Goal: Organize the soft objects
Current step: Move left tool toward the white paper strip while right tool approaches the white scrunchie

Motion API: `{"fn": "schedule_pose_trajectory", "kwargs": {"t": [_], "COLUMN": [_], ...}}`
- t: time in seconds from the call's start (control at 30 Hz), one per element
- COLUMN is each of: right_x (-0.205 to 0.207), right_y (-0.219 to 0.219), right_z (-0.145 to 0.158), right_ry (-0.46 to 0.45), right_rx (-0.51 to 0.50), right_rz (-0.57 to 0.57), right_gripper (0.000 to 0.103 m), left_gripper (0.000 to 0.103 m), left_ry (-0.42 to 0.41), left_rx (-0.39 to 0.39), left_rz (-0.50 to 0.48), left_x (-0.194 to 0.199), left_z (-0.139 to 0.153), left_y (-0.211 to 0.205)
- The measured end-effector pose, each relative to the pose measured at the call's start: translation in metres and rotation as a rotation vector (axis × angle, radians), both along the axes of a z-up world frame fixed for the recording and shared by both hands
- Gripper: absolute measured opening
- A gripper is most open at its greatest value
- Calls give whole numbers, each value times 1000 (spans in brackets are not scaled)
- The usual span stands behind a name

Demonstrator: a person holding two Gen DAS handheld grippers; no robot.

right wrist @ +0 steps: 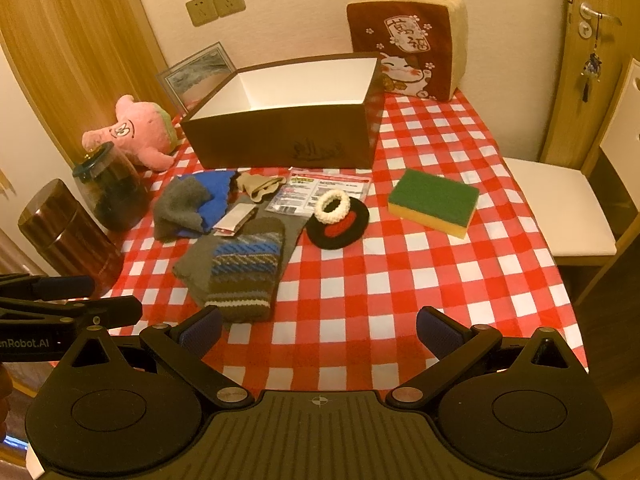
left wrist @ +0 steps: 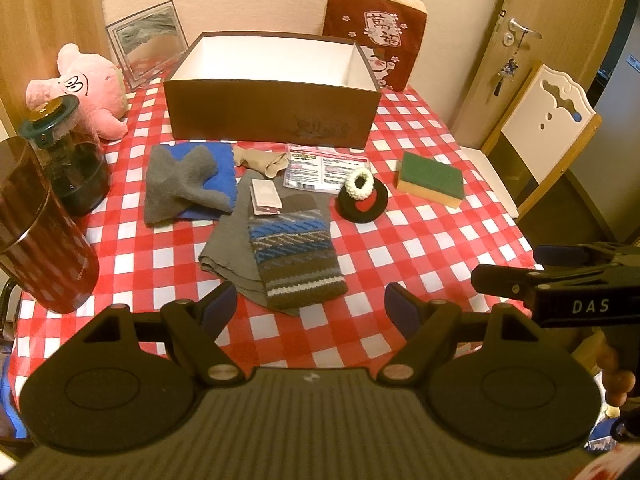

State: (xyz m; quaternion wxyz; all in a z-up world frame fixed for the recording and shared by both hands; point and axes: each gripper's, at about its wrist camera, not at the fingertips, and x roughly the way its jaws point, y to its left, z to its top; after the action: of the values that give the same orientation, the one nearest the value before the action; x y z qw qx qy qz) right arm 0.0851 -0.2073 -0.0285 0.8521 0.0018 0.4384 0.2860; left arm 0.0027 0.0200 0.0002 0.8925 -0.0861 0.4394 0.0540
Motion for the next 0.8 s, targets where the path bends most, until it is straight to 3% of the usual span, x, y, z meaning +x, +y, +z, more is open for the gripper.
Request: {"fn": "schedule_pose_trajectory", "kwargs": {"t": [0.8], "right_x": [21], "right_y": [23], "right_z": [-17], "right_ry": [-5], "right_rx": [70], "right_rz": [-95], "right_gripper": [103], "left_gripper": [79], "left_ry": [9], "left_rx": [-4], "left_rz": [-36], "left_x": [16], "left_z": [-13], "left_y": [50]}}
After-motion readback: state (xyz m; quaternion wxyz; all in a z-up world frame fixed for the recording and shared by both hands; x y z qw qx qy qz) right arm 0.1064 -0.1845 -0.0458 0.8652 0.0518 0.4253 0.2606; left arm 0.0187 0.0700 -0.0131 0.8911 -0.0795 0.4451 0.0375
